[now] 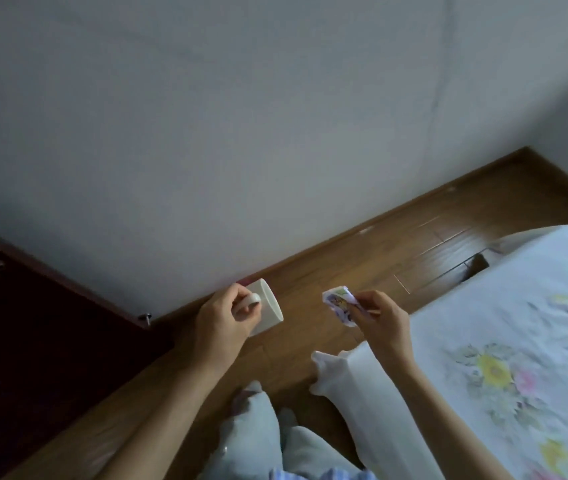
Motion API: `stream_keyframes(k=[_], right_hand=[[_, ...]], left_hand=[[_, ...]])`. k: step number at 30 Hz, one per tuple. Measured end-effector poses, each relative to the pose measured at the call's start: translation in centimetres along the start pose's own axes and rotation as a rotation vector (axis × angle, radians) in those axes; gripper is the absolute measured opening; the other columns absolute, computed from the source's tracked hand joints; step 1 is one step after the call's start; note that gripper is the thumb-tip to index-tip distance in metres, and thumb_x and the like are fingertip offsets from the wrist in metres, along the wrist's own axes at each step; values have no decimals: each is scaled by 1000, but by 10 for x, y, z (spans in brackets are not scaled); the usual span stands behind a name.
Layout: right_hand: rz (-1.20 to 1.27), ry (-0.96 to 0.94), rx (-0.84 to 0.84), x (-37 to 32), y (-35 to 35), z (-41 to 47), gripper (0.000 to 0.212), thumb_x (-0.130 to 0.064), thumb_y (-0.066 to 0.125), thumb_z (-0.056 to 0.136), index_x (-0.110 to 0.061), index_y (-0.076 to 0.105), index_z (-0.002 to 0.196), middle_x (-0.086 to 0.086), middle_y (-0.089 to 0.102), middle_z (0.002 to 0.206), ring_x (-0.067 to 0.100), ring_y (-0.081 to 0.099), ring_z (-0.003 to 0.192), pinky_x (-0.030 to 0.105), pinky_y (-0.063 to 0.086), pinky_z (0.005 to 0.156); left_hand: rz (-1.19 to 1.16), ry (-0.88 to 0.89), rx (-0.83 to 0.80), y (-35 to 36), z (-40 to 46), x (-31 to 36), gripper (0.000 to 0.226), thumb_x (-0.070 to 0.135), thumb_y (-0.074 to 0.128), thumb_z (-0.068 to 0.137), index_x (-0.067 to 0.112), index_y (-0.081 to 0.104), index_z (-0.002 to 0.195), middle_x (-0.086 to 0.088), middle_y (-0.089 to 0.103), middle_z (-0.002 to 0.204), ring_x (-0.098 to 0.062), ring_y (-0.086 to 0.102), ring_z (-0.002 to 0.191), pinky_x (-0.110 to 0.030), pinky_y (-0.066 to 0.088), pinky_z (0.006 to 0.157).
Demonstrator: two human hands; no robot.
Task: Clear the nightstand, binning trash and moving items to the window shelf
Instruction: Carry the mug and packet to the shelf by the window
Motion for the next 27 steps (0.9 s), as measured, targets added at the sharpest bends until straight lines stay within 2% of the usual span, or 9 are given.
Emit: stream_keyframes(k=[3, 7, 8, 11, 13, 15, 19, 24, 27], right_hand=[[-38, 21, 67, -2, 2, 39, 14, -21, 77, 74, -20, 70, 87, -5, 69, 79, 12, 65, 71, 35, 56, 62], [-65, 41, 193, -3, -1, 86, 14, -21, 77, 73, -20, 69, 84, -7, 68, 77, 11, 65, 69, 39, 55, 60], [-69, 41, 227, -6, -3, 95, 14, -20, 77, 73, -20, 69, 84, -7, 68, 77, 11, 65, 69, 38, 56, 60], [-86, 63, 327, -14, -12, 119, 14, -18, 78, 73, -18, 69, 84, -7, 66, 75, 13, 65, 68, 31, 55, 57], [-107, 67, 365, -17, -17, 130, 14, -18, 78, 74, -17, 70, 85, -6, 66, 75, 13, 65, 67, 28, 53, 56], [-108, 82, 404, -15, -22, 139, 13, -19, 77, 74, -16, 70, 85, -5, 67, 75, 12, 64, 66, 25, 52, 56], [-142, 99, 465, -11, -35, 160, 14, -17, 77, 74, -10, 70, 84, -5, 65, 74, 7, 60, 62, 7, 44, 56], [-142, 149, 473, 8, -52, 204, 14, -16, 75, 75, -10, 70, 87, -4, 65, 76, 0, 59, 66, 3, 43, 57], [-109, 172, 465, 29, -68, 238, 15, -18, 74, 77, -11, 69, 90, -3, 66, 79, 4, 61, 69, 6, 45, 58]], left_hand=[[-37, 63, -95, 22, 53, 5, 21, 17, 77, 74, 16, 56, 76, 3, 61, 78, -9, 53, 70, -8, 37, 61], [-107, 138, -202, 49, 128, 10, 20, 19, 74, 77, 21, 54, 76, 6, 60, 78, -8, 54, 70, -6, 39, 57], [-120, 161, -225, 54, 146, 13, 20, 19, 74, 78, 21, 54, 76, 6, 60, 77, -8, 55, 71, -9, 42, 58], [-129, 204, -271, 72, 196, 23, 17, 19, 74, 77, 16, 58, 76, 1, 62, 76, -16, 58, 71, -35, 51, 61], [-132, 228, -306, 84, 224, 32, 17, 19, 74, 76, 15, 58, 76, 0, 63, 75, -18, 59, 70, -40, 52, 62], [-148, 255, -358, 99, 247, 43, 17, 19, 74, 76, 17, 57, 74, 2, 62, 74, -16, 57, 69, -38, 51, 62], [-181, 315, -463, 131, 281, 62, 17, 20, 74, 75, 16, 57, 76, 1, 62, 75, -15, 56, 69, -36, 49, 60], [-186, 340, -527, 174, 321, 80, 19, 18, 75, 76, 17, 56, 75, 3, 61, 75, -11, 54, 68, -22, 42, 57], [-171, 322, -553, 207, 345, 92, 17, 18, 74, 76, 16, 57, 75, 3, 61, 74, -11, 54, 67, -21, 40, 57]])
Point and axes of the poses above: each hand's wrist, its own z-axis towards the middle knuckle, its own y-axis out of the palm, x = y × z, the point moved 8 cm from there along z, towards the middle knuckle
